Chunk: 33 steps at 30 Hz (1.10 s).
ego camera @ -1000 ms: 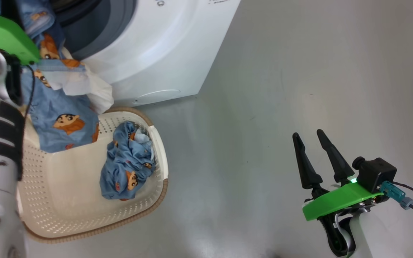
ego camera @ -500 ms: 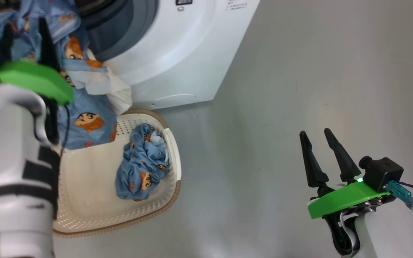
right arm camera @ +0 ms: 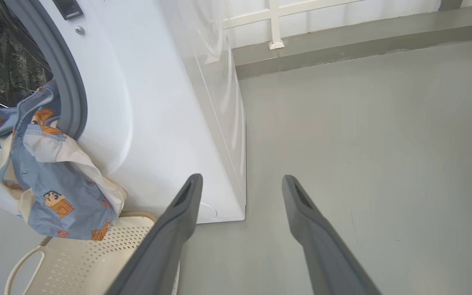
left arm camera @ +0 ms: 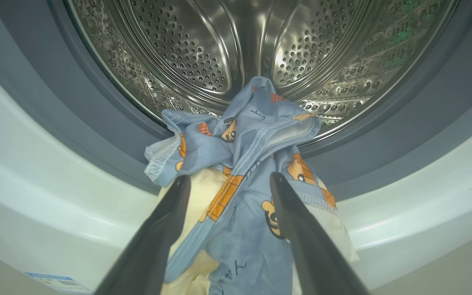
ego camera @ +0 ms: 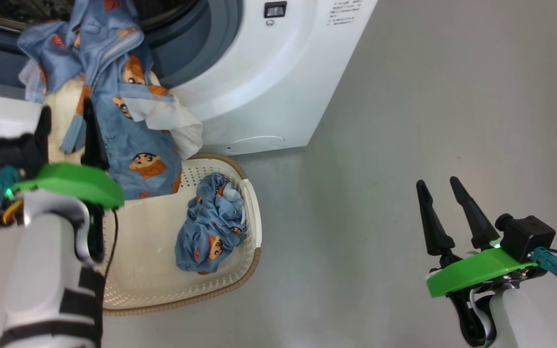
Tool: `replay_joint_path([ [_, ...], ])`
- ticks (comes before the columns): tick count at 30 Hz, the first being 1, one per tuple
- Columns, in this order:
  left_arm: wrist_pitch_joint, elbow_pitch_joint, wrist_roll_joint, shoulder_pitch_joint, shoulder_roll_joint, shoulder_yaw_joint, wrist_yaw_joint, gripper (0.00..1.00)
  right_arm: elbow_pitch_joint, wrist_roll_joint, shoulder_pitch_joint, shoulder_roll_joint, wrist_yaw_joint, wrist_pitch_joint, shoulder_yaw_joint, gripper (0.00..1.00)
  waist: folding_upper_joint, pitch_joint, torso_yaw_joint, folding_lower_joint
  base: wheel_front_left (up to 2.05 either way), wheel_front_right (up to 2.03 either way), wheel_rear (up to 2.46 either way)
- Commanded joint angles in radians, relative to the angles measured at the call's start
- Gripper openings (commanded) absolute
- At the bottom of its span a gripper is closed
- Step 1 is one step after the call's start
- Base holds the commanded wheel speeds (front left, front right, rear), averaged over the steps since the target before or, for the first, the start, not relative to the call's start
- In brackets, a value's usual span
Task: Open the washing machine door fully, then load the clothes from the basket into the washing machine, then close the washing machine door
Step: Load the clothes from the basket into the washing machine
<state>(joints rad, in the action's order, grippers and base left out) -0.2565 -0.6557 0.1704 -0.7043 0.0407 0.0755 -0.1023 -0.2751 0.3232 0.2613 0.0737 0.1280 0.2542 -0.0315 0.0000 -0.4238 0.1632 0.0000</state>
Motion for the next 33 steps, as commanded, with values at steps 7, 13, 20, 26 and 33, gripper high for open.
replay_joint_path([
  [7,-0.005,0.130,-0.019,0.159,0.015,0.023,-0.013,1.00,0.030,-0.005,-0.029,0.020,0.003,0.008,-0.009,1.00,0.0000,0.004,-0.017,0.0000,0.00,0.00,0.00],
  [13,-0.005,0.224,-0.014,0.283,0.013,0.035,-0.018,1.00,0.032,-0.008,-0.032,0.021,0.003,0.008,-0.005,1.00,0.0000,0.004,-0.018,0.0000,0.00,0.00,0.00],
  [20,-0.005,0.310,-0.001,0.374,0.010,0.042,-0.018,1.00,0.034,-0.006,-0.034,0.027,0.003,0.008,-0.002,1.00,0.0000,0.000,-0.025,0.0000,0.00,0.00,0.00],
  [26,-0.005,0.308,0.027,0.381,0.010,0.035,-0.011,1.00,0.033,-0.006,-0.026,0.026,0.003,0.008,-0.006,1.00,0.0000,-0.005,-0.026,0.0000,0.00,0.00,0.00],
  [33,-0.005,0.233,0.065,0.365,0.010,0.015,-0.011,1.00,0.037,-0.005,-0.021,0.025,0.003,0.008,-0.010,1.00,0.0000,-0.016,-0.023,0.0000,0.00,0.00,0.00],
])
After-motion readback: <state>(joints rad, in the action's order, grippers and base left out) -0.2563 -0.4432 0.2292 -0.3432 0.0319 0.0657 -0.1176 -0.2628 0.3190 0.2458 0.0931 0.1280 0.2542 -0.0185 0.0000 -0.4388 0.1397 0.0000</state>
